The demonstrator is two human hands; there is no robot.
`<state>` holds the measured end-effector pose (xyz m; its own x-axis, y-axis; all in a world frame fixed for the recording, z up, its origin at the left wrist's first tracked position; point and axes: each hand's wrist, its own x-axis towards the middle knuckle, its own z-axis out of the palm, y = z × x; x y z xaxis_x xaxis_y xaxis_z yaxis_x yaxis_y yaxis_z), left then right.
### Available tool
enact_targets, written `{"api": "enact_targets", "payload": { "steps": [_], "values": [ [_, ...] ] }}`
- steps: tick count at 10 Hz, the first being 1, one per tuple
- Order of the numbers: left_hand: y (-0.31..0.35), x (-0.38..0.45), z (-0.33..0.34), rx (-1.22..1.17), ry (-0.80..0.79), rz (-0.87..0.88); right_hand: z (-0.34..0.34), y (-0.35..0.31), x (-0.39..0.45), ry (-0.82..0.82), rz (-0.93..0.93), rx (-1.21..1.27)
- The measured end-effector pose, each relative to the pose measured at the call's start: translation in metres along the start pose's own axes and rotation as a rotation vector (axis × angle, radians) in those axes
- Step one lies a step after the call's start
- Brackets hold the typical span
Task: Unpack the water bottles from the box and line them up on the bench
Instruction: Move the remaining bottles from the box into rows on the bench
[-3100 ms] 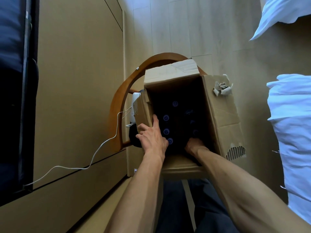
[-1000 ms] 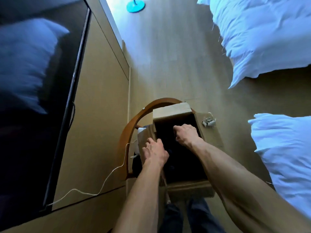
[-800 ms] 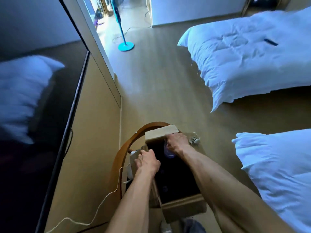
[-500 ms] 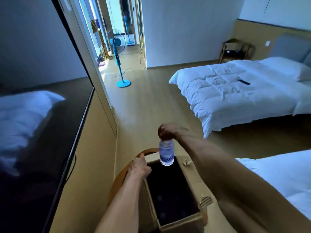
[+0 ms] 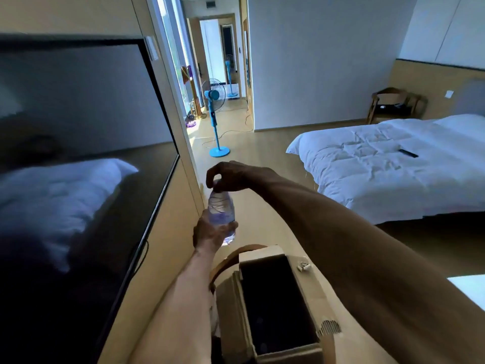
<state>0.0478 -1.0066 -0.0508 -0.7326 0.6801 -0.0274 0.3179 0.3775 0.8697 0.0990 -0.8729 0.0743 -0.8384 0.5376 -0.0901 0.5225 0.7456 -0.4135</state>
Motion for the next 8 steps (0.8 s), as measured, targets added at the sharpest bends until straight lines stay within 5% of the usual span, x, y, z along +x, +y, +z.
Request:
{"api": "enact_targets", "payload": {
  "steps": [2,4,5,6,7,8],
  "values": [
    [0.007,-0.041,-0.017,-0.114,0.182,-0.025,0.010,-0.042,-0.027,0.156,-0.288,-0.001],
    [-0.011,-0.103,-0.038,-0.066,0.350,-0.147,0.036,-0.070,-0.067,0.083,-0.505,0.253],
    [-0.019,-0.148,-0.048,-0.517,0.346,-0.204,0.063,-0.090,-0.091,0.027,-0.414,0.480],
    [-0.045,-0.206,-0.066,-1.018,0.486,-0.458,0.085,-0.119,-0.121,-0.014,-0.392,0.639],
    [-0.084,-0.271,-0.087,-1.124,0.424,-0.697,0.097,-0.157,-0.161,-0.188,-0.374,0.982],
    [-0.093,-0.318,-0.108,-1.351,0.326,-0.564,0.110,-0.203,-0.200,-0.392,-0.362,1.087]
  ]
}}
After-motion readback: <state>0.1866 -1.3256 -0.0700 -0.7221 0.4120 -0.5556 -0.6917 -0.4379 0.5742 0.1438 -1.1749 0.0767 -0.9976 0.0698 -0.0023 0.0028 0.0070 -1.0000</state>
